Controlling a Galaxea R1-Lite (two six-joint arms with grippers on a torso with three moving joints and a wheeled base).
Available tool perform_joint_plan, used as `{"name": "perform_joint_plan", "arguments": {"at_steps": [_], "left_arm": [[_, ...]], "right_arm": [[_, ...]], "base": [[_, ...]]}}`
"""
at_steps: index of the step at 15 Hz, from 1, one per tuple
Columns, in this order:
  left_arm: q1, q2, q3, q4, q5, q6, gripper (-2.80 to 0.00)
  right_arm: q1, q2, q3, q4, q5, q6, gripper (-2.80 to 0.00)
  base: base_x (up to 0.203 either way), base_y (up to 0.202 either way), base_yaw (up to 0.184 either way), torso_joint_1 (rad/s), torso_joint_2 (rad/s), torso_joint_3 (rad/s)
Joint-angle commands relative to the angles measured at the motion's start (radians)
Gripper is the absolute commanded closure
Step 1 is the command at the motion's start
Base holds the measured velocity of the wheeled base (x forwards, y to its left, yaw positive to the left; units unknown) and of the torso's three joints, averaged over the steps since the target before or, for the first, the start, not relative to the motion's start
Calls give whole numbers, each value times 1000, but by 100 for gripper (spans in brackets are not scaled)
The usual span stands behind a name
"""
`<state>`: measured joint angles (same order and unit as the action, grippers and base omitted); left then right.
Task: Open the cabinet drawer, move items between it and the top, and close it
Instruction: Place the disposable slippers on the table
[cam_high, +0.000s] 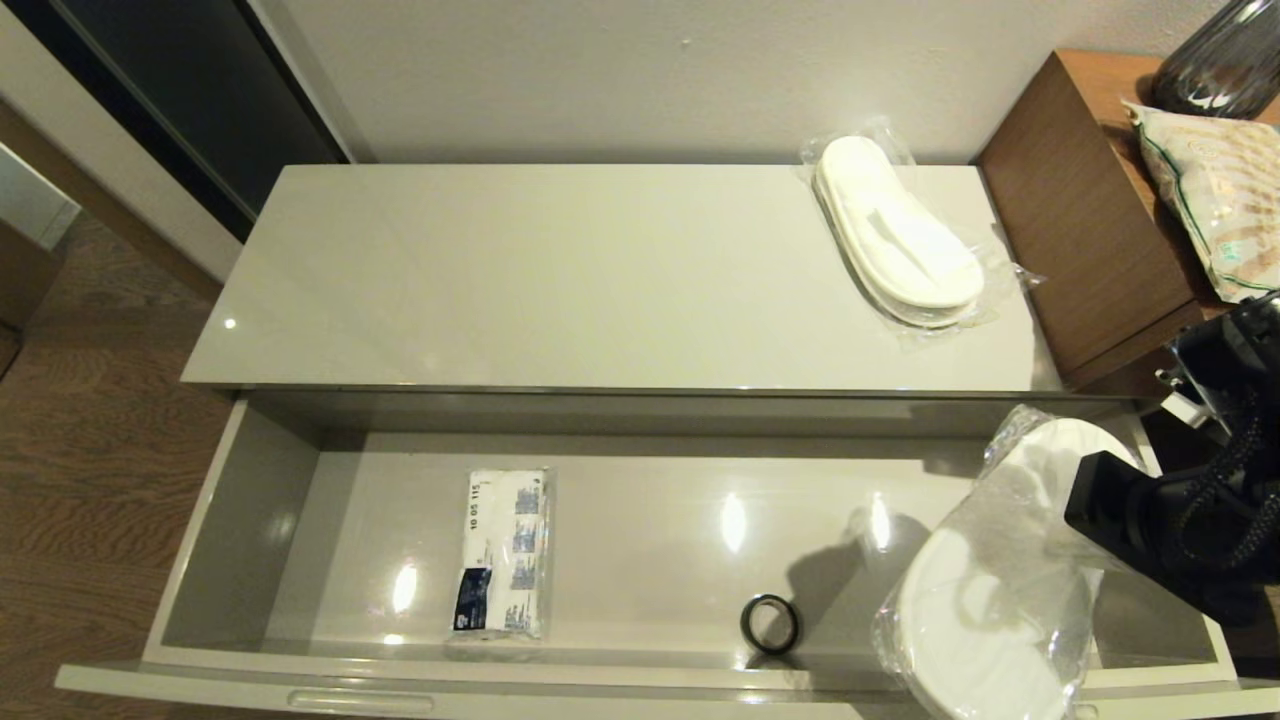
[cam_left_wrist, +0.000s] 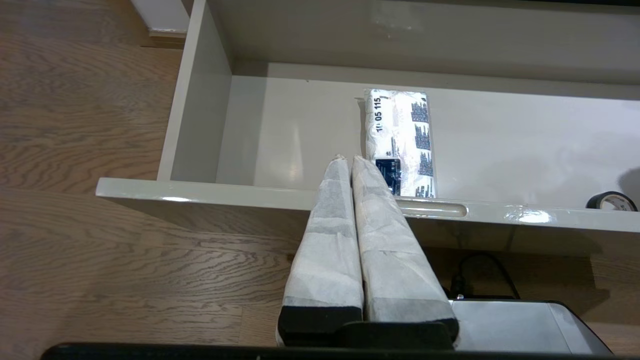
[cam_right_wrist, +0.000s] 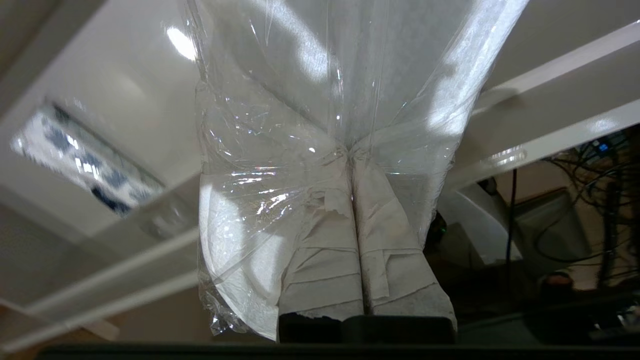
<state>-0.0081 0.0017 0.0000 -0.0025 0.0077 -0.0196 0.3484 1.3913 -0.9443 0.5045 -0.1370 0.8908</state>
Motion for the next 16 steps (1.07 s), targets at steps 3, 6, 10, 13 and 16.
{"name": "perform_joint_plan", "arguments": {"at_steps": [3,6,10,13,16], "left_arm": [[0,0,0,-1,0,0,0],[0,0,0,-1,0,0,0],[0,0,0,-1,0,0,0],[0,0,0,-1,0,0,0],[0,0,0,-1,0,0,0]], "right_arm": [[71,-47,-51,46,-2,-55,0],[66,6,-204,71,-2,-150,0],[46,220,-498,93,-3,-272,0],[36,443,-787,104,-3,-349,0],[31,657,-978,78,-5,-429,0]], "base": [[0,0,0,0,0,0],[0,0,0,0,0,0],[0,0,0,0,0,0],[0,0,0,0,0,0],[0,0,0,0,0,0]]}}
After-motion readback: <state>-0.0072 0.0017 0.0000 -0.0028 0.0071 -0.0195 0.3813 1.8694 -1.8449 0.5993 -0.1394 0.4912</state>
